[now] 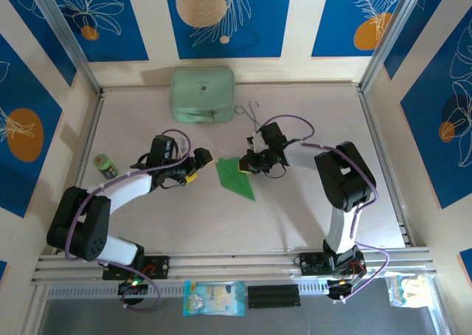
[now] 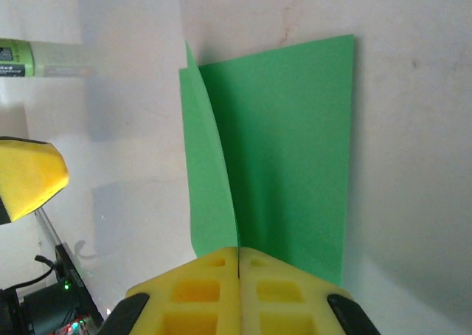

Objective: Fold a paper plane with a square sheet of paper (pick it up from the middle)
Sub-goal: Turn over the paper at the center of the table.

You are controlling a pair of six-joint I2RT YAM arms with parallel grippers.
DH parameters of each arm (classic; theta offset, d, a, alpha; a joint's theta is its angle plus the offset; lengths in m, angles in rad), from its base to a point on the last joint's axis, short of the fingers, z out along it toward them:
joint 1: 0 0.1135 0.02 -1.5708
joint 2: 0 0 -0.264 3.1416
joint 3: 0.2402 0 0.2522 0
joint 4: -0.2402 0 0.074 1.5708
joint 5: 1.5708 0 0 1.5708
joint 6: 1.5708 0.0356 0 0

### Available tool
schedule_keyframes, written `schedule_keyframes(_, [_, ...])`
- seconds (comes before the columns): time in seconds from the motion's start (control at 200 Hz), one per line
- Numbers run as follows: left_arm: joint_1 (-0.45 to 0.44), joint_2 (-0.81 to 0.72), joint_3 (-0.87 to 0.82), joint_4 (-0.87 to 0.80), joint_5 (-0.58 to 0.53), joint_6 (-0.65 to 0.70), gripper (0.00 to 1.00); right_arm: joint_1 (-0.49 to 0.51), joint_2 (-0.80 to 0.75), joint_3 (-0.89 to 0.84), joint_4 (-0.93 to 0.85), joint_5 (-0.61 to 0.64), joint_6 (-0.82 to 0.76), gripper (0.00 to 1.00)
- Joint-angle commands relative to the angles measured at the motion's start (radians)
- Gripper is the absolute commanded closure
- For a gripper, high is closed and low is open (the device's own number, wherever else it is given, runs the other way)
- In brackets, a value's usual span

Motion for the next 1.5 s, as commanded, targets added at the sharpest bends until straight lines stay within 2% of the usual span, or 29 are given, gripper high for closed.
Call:
schedule_keyframes(0.0, [-0.02, -0.064, -0.001, -0.01, 0.045, -0.007, 0.01, -0.017, -0.057, -0.039, 0.075, -0.068, 0.024, 0.97])
schedule_keyframes(0.18, [-0.054, -0.155, -0.013, 0.042, 0.058, -0.007, 0.01, -0.032, -0.172, -0.091, 0.219, -0.145, 0.18, 0.98])
schedule_keyframes(0.47, [-0.129, -0.171, -0.044, 0.318, 0.083, -0.083, 0.01, -0.026, -0.277, -0.128, 0.426, -0.204, 0.497, 0.98])
schedule_keyframes(0.56, [-0.143, -0.129, -0.016, 0.379, 0.11, -0.085, 0.05, -0.018, -0.296, -0.134, 0.463, -0.198, 0.546, 0.97])
schedule_keyframes(0.75, [-0.159, -0.035, 0.039, 0.475, 0.169, -0.105, 0.24, -0.018, -0.304, -0.154, 0.571, -0.215, 0.652, 0.97])
schedule_keyframes(0.895, [-0.159, -0.005, 0.051, 0.509, 0.192, -0.107, 0.36, -0.017, -0.303, -0.16, 0.603, -0.229, 0.684, 0.96])
schedule_keyframes(1.131, [-0.159, 0.012, 0.032, 0.607, 0.203, -0.152, 0.49, -0.023, -0.317, -0.172, 0.594, -0.226, 0.69, 0.96])
schedule_keyframes(1.496, [-0.159, 0.013, 0.026, 0.618, 0.195, -0.168, 0.59, -0.034, -0.319, -0.188, 0.608, -0.229, 0.699, 0.93])
